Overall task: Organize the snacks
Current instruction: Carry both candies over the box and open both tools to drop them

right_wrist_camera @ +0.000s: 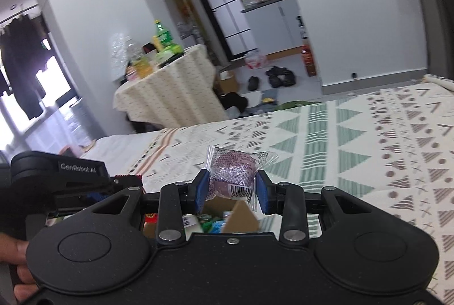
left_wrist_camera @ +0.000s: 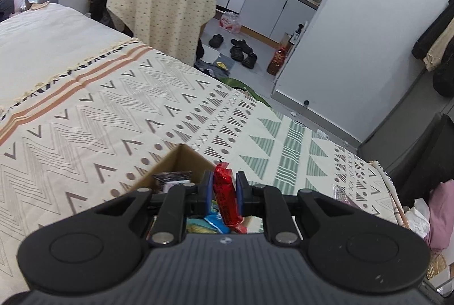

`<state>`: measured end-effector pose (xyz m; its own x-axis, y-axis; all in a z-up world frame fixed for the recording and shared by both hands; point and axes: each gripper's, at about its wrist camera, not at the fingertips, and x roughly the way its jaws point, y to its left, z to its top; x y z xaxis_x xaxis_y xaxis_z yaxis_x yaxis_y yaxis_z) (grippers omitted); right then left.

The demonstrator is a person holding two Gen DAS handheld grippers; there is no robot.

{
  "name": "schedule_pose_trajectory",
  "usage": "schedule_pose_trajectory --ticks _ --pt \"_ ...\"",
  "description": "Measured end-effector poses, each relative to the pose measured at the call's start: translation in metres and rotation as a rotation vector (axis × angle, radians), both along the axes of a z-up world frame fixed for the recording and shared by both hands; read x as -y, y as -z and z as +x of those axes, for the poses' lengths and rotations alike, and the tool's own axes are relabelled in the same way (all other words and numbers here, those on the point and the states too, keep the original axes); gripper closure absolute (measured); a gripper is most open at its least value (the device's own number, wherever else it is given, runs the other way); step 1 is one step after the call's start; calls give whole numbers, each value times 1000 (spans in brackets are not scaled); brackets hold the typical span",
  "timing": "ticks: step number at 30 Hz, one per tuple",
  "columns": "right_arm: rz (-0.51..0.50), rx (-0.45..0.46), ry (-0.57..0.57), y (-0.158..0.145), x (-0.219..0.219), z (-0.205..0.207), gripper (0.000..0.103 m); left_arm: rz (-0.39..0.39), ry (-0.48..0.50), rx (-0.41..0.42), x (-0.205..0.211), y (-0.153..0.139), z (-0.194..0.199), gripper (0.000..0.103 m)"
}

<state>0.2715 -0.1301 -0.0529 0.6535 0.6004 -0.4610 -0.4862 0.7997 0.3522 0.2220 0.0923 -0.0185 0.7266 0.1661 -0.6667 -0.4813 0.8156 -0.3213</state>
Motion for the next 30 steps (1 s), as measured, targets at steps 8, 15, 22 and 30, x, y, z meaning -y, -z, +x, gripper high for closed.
schedule_pose_trajectory --ticks 8,15,22,30 --pt "-31 -18 -65 12 -30 -4 68 -44 -16 -41 -33 23 -8 88" --pt "-86 -36 -104 24 -59 -9 68 -99 -9 -87 -58 47 -12 87" --pt "-153 -58 -148 33 -85 -18 68 -155 1 -137 -81 62 -26 83" --pt "-168 -108 -155 40 -97 -34 67 -199 21 -143 -92 57 -39 63"
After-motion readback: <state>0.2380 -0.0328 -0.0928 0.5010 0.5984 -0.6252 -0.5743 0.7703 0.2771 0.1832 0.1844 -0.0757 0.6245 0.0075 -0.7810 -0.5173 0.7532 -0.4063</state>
